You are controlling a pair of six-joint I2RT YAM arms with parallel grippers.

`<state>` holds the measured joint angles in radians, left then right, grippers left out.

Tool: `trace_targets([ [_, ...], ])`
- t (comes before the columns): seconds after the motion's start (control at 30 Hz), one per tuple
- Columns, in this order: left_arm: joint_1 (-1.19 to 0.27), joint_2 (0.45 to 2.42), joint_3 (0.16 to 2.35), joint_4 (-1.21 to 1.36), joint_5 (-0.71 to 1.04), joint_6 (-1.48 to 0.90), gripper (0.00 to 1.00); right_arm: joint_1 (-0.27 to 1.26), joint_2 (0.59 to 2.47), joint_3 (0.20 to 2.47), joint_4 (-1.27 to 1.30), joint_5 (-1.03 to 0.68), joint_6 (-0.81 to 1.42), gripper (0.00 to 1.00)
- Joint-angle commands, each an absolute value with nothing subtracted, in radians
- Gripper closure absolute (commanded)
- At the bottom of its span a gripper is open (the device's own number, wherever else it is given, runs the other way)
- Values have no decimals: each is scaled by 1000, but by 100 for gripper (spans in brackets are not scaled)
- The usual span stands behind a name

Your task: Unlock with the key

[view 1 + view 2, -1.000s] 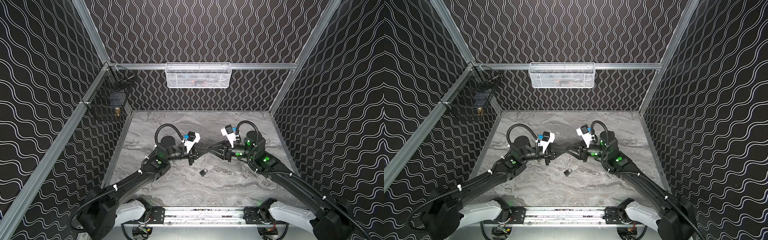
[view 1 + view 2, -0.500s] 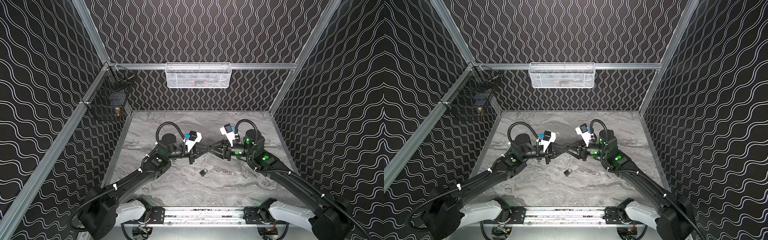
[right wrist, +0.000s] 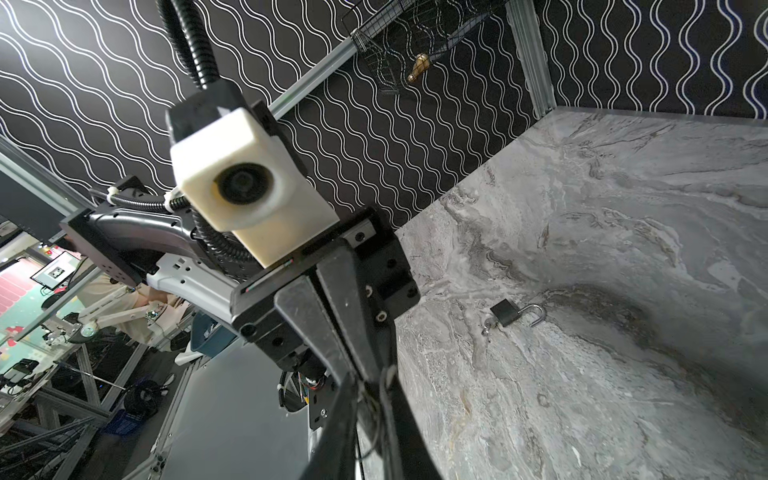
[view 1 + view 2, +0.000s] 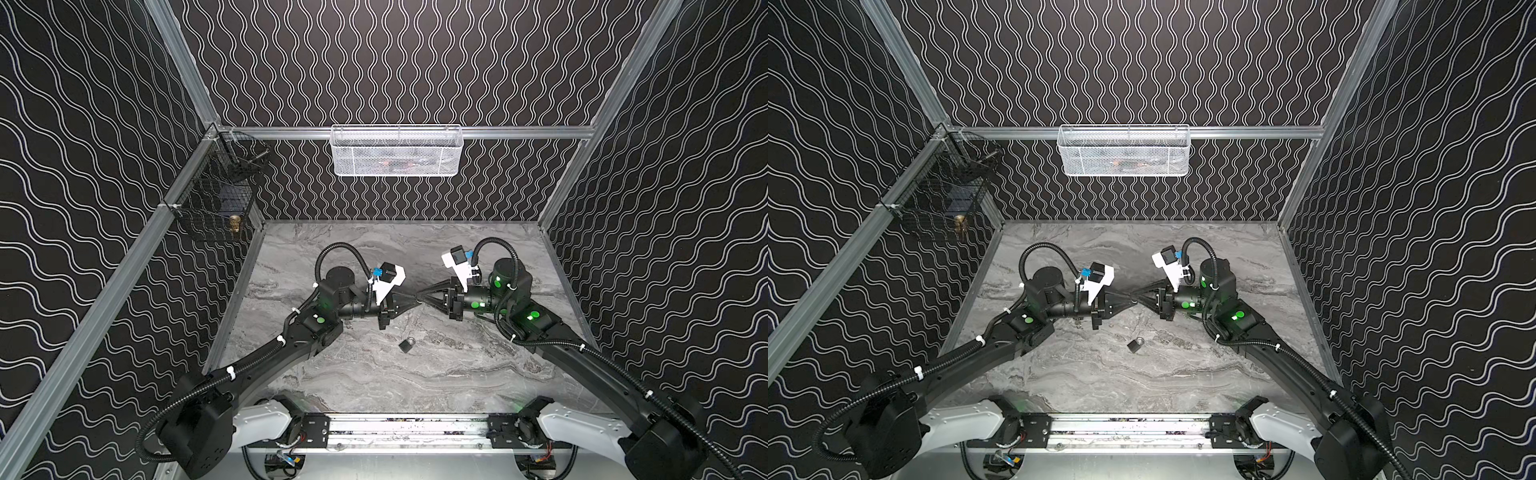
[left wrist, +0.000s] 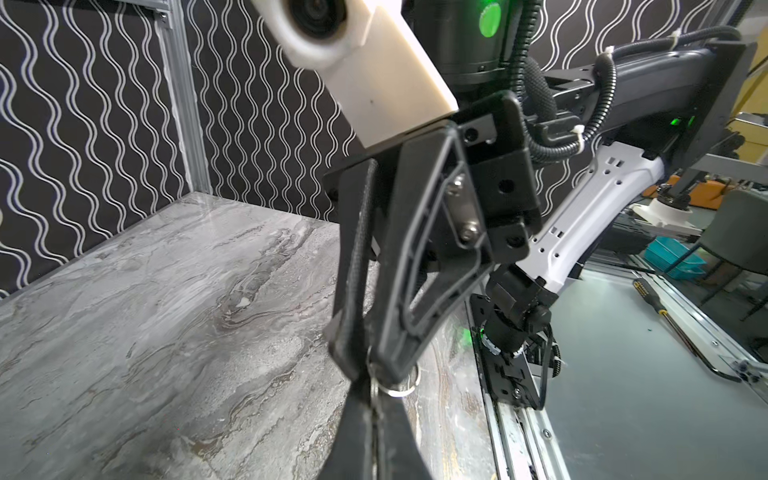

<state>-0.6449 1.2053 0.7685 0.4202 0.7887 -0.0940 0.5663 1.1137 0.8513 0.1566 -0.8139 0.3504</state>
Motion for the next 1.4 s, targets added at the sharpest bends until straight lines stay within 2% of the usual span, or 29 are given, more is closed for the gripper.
trace_targets([
  [0.0,-644,1203,775,451,781,-61,100,568,1121,862,137,-826,336,91],
  [0.1,-643,1204,779,444,785,-61,100,568,1120,861,130,-826,319,94],
  [0.3,-644,1200,779,460,805,-74,100,568,1147,875,113,-860,270,92],
  [0.47,-643,1200,788,448,810,-77,100,567,1164,882,103,-878,256,100],
  [0.67,-644,1210,793,433,787,-73,100,568,1144,869,132,-860,268,100],
  [0.83,-643,1228,788,448,796,-85,87,565,1134,856,185,-853,300,100],
  [1.0,-643,1242,781,455,803,-91,83,562,1129,841,246,-864,339,100],
  [1.1,-642,1250,780,466,805,-99,85,561,1132,838,244,-854,339,100],
  [1.17,-642,1248,774,480,810,-105,76,559,1131,833,254,-837,346,100],
  [1.37,-641,1235,767,478,796,-109,72,554,1125,819,288,-787,379,100],
])
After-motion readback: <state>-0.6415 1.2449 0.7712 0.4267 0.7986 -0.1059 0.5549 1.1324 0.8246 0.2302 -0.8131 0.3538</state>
